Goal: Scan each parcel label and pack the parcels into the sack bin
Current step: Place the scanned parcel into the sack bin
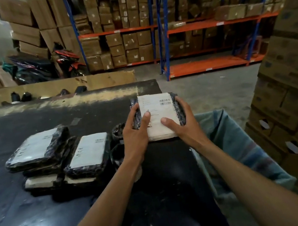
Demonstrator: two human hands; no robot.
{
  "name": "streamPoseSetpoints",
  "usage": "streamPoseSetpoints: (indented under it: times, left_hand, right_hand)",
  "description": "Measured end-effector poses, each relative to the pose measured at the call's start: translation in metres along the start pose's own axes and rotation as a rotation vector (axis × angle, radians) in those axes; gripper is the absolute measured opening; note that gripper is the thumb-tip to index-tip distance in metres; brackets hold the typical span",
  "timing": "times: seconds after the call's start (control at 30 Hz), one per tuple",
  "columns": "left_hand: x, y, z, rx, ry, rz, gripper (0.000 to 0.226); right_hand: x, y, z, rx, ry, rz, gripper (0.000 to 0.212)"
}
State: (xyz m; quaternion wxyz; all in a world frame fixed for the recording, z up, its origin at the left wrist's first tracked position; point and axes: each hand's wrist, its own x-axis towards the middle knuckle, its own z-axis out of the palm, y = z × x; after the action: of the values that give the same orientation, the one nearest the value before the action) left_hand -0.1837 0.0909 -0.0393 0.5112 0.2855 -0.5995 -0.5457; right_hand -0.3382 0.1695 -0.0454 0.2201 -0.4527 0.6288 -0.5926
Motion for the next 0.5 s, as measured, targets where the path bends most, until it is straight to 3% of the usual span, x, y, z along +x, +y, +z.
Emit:
streamPoseSetpoints:
  times: [0.1,0.2,0.4,0.5]
  left_hand:
    - [0.009,-0.026,0.057,0.048,-0.058,-0.098,0.04]
    - [0.021,-0.058,0.1,0.21,-0.207,-0.19,0.064]
    - [0.032,-0.141,0.152,0.718,-0.298,-0.311,0.078]
    - [0.04,-0.175,0.167,1.065,-0.456,-0.227,0.076]
  right_hand:
    - [0.018,0.034,-0.055,0.005,0.019,0.04,0.099]
    - [0.034,0.082,-0.103,0.031,0.065,0.107,0.097]
    - [0.045,0.184,-0.176,-0.015,0.071,0.294,0.087]
    - [0.048,0.231,-0.188,-0.065,0.043,0.39,0.089]
